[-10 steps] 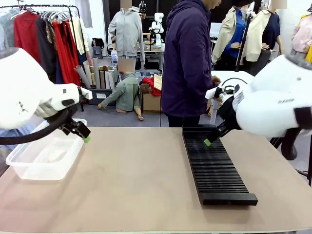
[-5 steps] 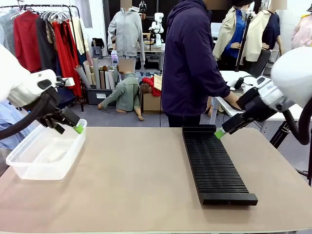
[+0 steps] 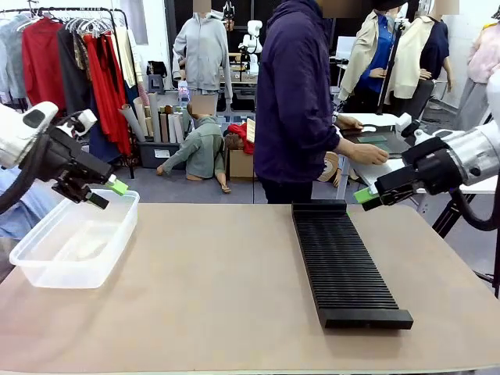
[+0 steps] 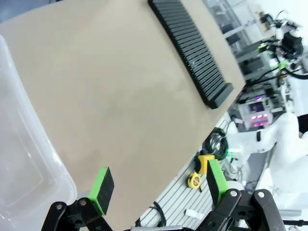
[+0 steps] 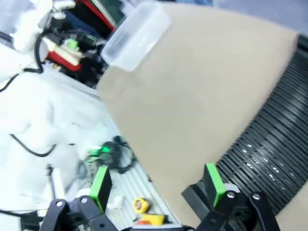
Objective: Sort PCBs into racks and boxes based on the side picked up.
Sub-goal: Pick up the Blank PCB handed by the Human.
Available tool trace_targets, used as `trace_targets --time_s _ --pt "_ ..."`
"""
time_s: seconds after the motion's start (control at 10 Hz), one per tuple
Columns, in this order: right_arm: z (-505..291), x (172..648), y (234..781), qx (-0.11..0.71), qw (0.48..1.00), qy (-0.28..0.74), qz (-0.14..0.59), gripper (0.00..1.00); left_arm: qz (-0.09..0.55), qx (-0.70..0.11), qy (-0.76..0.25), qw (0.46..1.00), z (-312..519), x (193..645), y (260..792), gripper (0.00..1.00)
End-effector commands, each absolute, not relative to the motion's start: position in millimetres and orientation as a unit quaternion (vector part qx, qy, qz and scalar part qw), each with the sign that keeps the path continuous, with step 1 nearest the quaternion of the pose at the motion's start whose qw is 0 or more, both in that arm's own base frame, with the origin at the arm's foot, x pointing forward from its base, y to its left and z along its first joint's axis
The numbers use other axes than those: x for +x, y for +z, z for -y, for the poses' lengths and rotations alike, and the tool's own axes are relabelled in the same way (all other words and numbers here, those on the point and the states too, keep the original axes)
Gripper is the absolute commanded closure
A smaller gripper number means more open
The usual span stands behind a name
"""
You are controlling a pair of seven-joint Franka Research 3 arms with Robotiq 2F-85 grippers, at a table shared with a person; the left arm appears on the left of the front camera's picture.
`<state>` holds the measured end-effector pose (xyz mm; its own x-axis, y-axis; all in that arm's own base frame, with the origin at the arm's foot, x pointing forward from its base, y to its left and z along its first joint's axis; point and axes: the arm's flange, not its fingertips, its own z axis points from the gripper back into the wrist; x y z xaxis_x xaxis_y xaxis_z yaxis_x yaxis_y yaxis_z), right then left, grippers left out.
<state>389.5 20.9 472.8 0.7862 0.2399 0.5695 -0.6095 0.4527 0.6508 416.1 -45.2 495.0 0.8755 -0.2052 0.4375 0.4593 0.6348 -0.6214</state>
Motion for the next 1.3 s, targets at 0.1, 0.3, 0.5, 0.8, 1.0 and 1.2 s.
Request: trace_targets --time_s 0.1,0.3,0.5,0.8,1.0,1.2 --pt "0.3 412.6 456.1 0.556 0.771 0.254 0.181 0.00 0.186 -0.445 -0.183 0.857 14.0 430.2 491.5 0.00" --pt "9.4 422.0 448.7 0.610 0.737 0.243 0.162 0.00 0.216 -0.481 -0.172 0.832 -9.7 429.3 490.0 0.00" --pt "19.0 424.4 440.8 0.641 0.717 0.224 0.160 0.00 0.252 -0.498 -0.158 0.815 -29.2 425.0 484.2 0.00" --pt "32.0 425.9 433.7 0.671 0.696 0.198 0.162 0.00 0.258 -0.506 -0.144 0.810 -38.4 420.8 471.1 0.00" --pt "34.1 421.1 436.9 0.662 0.691 0.195 0.215 0.00 0.259 -0.513 -0.172 0.800 -35.2 419.3 467.4 0.00" --pt "35.6 420.4 428.0 0.666 0.705 0.192 0.152 0.00 0.248 -0.502 -0.139 0.817 -42.0 420.6 473.2 0.00"
